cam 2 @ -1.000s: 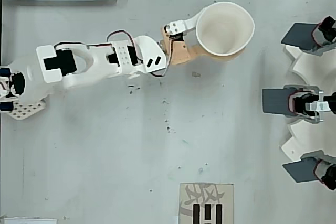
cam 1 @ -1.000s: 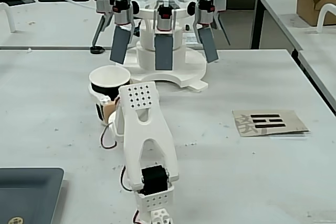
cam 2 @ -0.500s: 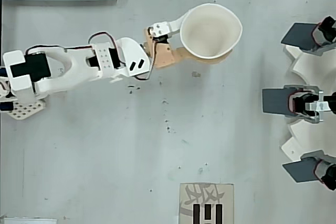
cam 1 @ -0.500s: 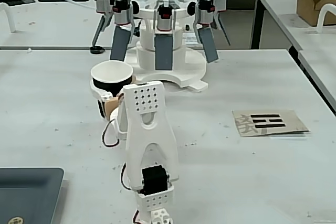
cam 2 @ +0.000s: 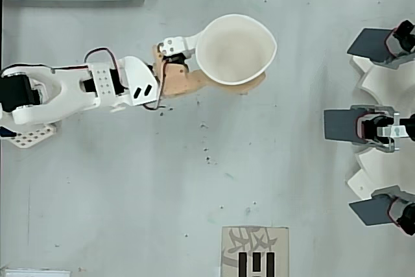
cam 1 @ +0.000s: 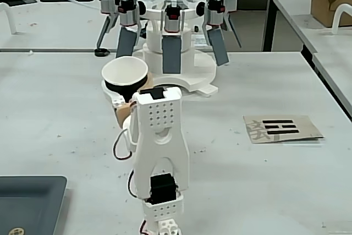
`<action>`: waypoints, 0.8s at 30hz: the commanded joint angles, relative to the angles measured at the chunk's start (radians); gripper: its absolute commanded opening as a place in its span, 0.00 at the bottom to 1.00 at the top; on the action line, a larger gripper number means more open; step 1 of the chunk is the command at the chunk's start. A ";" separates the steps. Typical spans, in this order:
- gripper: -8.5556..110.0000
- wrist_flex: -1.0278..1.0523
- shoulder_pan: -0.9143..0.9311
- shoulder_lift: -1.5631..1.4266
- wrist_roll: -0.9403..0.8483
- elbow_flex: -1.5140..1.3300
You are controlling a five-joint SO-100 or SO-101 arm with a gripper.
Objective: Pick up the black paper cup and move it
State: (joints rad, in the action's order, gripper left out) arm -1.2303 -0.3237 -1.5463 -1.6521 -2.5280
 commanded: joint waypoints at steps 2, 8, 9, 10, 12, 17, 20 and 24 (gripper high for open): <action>0.11 -0.046 0.028 -0.101 -0.026 -0.049; 0.11 -0.049 0.054 -0.183 -0.049 -0.133; 0.11 -0.051 0.057 -0.195 -0.052 -0.147; 0.11 -0.052 0.058 -0.207 -0.054 -0.161; 0.11 -0.058 0.064 -0.230 -0.058 -0.187; 0.11 -0.064 0.086 -0.270 -0.060 -0.235; 0.11 -0.066 0.106 -0.293 -0.061 -0.261; 0.11 -0.072 0.130 -0.325 -0.061 -0.299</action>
State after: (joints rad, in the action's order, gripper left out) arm -1.2763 -0.2102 -1.8162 -1.7073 -2.8225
